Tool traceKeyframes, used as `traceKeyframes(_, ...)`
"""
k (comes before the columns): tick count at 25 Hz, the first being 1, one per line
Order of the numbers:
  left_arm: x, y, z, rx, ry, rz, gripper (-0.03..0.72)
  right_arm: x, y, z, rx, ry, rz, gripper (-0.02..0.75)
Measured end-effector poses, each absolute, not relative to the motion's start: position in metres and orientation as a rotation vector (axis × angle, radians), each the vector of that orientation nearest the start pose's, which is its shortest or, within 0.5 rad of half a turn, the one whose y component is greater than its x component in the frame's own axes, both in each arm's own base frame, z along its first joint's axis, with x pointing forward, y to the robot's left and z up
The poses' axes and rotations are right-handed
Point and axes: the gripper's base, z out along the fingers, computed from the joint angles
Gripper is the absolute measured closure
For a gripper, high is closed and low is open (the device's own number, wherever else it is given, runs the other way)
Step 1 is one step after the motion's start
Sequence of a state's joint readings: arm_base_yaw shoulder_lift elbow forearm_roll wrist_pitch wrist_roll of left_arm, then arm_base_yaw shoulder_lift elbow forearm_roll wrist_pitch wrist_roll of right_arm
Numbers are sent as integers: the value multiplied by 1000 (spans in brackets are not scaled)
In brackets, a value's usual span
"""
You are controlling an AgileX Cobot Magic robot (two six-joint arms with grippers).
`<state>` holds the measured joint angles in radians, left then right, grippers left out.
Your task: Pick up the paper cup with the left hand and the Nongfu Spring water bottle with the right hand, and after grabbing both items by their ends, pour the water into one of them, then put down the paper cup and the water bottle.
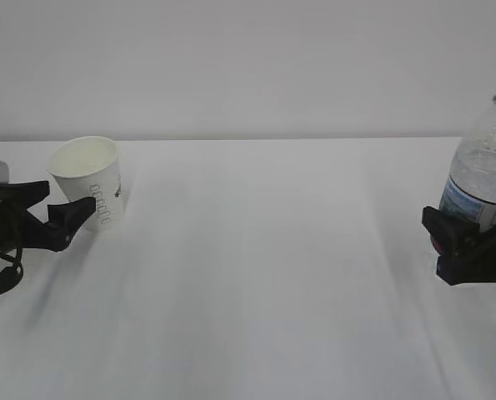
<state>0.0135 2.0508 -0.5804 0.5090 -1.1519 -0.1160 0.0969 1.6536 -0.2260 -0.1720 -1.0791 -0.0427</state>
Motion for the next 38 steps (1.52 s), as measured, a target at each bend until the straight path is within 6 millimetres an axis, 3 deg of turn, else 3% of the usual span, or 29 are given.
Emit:
traceKeyframes(7, 323, -42, 93, 454, 1763, -353, -3, 226, 36, 139, -308, 1807, 119, 256)
traceKeyframes(14, 329, -54, 83, 479, 1777, -376, -3, 226, 36, 139, -308, 1807, 119, 256)
traceKeyframes(32, 357, -54, 65, 481, 1784, -360, -3, 226, 36, 139, -310, 1807, 120, 256)
traceKeyframes(38, 366, -67, 60, 513, 1774, -375, -3, 226, 36, 139, -311, 1806, 121, 256)
